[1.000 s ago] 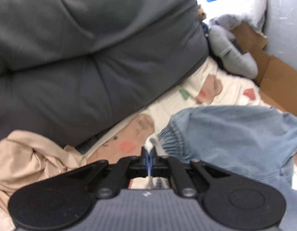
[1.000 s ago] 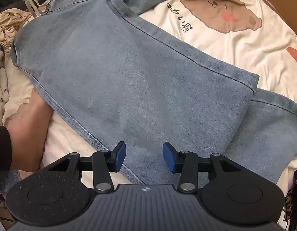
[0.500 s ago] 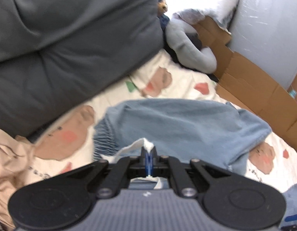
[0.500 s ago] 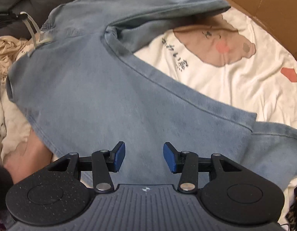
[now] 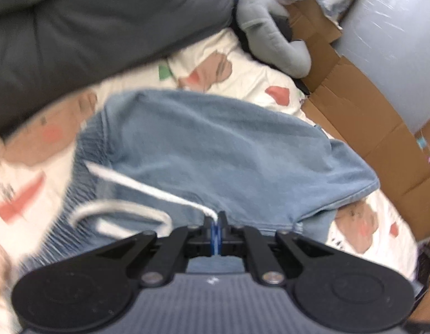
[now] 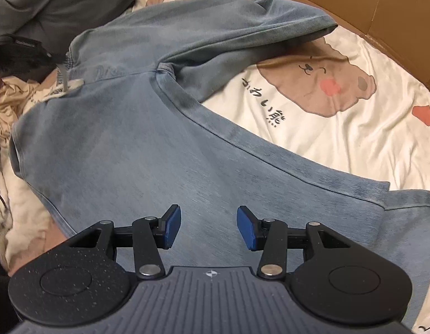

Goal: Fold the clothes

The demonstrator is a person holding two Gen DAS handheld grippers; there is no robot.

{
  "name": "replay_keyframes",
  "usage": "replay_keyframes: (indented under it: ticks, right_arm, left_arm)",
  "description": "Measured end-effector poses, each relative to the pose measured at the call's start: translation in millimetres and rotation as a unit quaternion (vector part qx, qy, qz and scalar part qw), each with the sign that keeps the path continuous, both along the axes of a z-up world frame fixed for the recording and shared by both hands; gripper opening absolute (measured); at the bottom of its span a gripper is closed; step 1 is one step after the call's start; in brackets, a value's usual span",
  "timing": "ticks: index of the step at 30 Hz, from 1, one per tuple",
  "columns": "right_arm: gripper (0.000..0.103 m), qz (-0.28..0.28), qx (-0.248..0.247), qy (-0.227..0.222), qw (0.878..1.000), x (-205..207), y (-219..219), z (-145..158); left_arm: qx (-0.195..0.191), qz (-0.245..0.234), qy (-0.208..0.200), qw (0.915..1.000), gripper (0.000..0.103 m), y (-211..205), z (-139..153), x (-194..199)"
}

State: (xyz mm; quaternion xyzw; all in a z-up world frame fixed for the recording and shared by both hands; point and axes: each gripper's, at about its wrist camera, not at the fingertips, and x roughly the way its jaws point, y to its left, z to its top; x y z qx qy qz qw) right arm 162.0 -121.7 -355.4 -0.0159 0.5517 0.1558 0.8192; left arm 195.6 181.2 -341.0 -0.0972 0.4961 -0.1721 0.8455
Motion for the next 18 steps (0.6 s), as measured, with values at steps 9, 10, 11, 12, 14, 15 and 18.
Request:
replay_keyframes:
  ticks: [9,10,11,12,14,15,18]
  right_arm:
    - [0.052,-0.023,0.006,-0.003,1.000,1.4,9.5,1.8]
    - [0.052,-0.025,0.005,-0.004,1.000,2.2,10.1,2.5]
    - [0.052,-0.027,0.004,-0.005,1.000,3.5,11.3,3.2]
    - [0.053,-0.029,0.002,-0.005,1.000,4.8,12.5,4.1]
    - [0.055,-0.030,0.002,-0.010,1.000,8.5,16.1,7.5]
    - [0.058,-0.029,0.003,-0.013,0.999,10.6,18.1,9.4]
    - [0.063,-0.017,0.015,-0.024,0.999,19.4,25.5,11.4]
  left_arm:
    - [-0.020,0.009,0.052,0.9984,0.007,-31.0,-38.6,-27.4]
    - [-0.023,0.003,0.062,0.9978,0.021,-33.2,-42.7,-30.5]
    - [-0.024,-0.003,0.071,0.9972,0.030,-35.0,-46.4,-33.7]
    - [-0.024,-0.005,0.074,0.9969,0.032,-35.9,-48.5,-36.6]
    - [-0.023,-0.008,0.080,0.9965,0.039,-36.2,-50.8,-42.3]
    - [-0.025,-0.009,0.082,0.9963,0.041,-35.4,-50.7,-44.7]
    - [-0.030,-0.014,0.081,0.9962,0.053,-35.2,-46.7,-51.2]
